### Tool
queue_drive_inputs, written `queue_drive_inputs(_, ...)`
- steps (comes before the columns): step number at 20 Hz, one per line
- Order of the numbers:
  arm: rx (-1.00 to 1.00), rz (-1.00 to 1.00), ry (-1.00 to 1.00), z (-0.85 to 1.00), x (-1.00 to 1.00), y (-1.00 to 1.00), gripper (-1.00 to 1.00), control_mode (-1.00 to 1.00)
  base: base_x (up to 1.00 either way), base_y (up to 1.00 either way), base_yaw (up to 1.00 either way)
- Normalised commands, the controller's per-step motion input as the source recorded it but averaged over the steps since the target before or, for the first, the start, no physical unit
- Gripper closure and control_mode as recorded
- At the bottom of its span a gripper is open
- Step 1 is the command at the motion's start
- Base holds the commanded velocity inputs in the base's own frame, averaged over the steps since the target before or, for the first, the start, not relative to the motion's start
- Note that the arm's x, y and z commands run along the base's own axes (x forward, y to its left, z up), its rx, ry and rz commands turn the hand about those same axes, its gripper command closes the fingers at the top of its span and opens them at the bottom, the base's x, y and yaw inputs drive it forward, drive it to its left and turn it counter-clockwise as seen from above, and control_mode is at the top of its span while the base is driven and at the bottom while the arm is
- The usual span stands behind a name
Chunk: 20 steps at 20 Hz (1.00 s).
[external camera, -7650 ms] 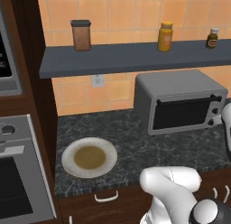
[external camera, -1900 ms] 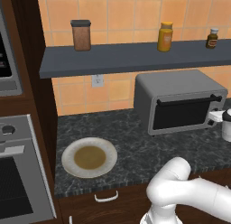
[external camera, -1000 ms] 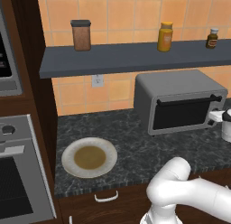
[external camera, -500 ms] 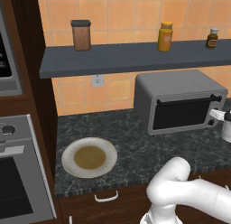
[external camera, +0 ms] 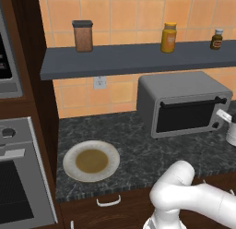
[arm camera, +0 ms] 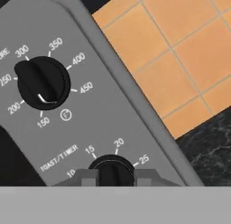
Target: Pick up the kebab skewer and baguette bread, and place them inside the toaster oven. Close the toaster oven door and start by setting the timer.
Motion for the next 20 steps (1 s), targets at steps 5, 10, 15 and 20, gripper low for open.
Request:
queue_drive_inputs(5, 0.24, -0.01, -0.04, -0.05, 0.0, 0.0, 1.0, -1.0, 0.0, 0.0, 0.0)
queue_drive_inputs(10, 0.24, -0.01, -0.05, -0.04, 0.0, 0.0, 1.0, -1.0, 0.0, 0.0, 0.0)
queue_drive_inputs(15, 0.23, -0.02, -0.05, -0.01, 0.0, 0.0, 1.0, -1.0, 0.0, 0.0, 0.0)
queue_drive_inputs(20, 0.22, -0.02, -0.06, 0.0, 0.0, 0.0, 1.0, -1.0, 0.0, 0.0, 0.0)
